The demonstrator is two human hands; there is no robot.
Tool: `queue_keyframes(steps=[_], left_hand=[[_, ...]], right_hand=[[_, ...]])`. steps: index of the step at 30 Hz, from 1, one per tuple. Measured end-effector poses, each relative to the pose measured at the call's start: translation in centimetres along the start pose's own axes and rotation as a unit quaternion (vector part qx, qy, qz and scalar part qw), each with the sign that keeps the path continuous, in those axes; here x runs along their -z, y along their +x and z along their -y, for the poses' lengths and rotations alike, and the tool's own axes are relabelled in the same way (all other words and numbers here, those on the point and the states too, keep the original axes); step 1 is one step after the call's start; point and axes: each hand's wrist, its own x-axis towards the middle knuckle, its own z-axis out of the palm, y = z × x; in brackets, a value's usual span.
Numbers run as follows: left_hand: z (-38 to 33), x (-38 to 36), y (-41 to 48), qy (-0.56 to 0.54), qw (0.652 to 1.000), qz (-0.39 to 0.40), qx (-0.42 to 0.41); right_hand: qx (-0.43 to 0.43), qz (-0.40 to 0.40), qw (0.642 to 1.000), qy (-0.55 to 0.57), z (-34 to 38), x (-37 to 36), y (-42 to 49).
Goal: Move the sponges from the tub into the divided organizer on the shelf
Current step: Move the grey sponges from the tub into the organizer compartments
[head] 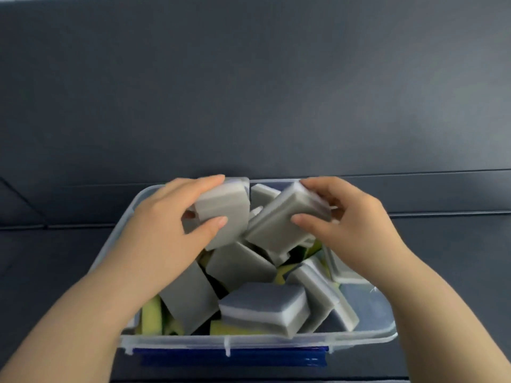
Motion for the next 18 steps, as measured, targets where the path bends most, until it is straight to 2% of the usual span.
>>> queue_keyframes(steps=[4,9,14,18], left_hand=[[0.2,3.0,-1.7,-0.008,0.997,-0.081,0.002],[1.4,7.8,-5.6,0.011,0.991,-0.130,0.006],[5.4,14.0,-11.9,0.086,0.980,-0.178,0.019],[10.0,19.8,-19.6,0.150,0.976,-0.153,0.036]], right_hand=[[0.045,-0.044,0.998,-0.025,1.7,0.0,-0.2],[0.105,-0.030,0.994,-0.005,7.3,-2.9,-1.5],[0.165,0.004,0.986,0.011,13.9,-9.6,-4.4],[0.182,0.060,0.979,0.064,19.1,-18.0,-8.0]])
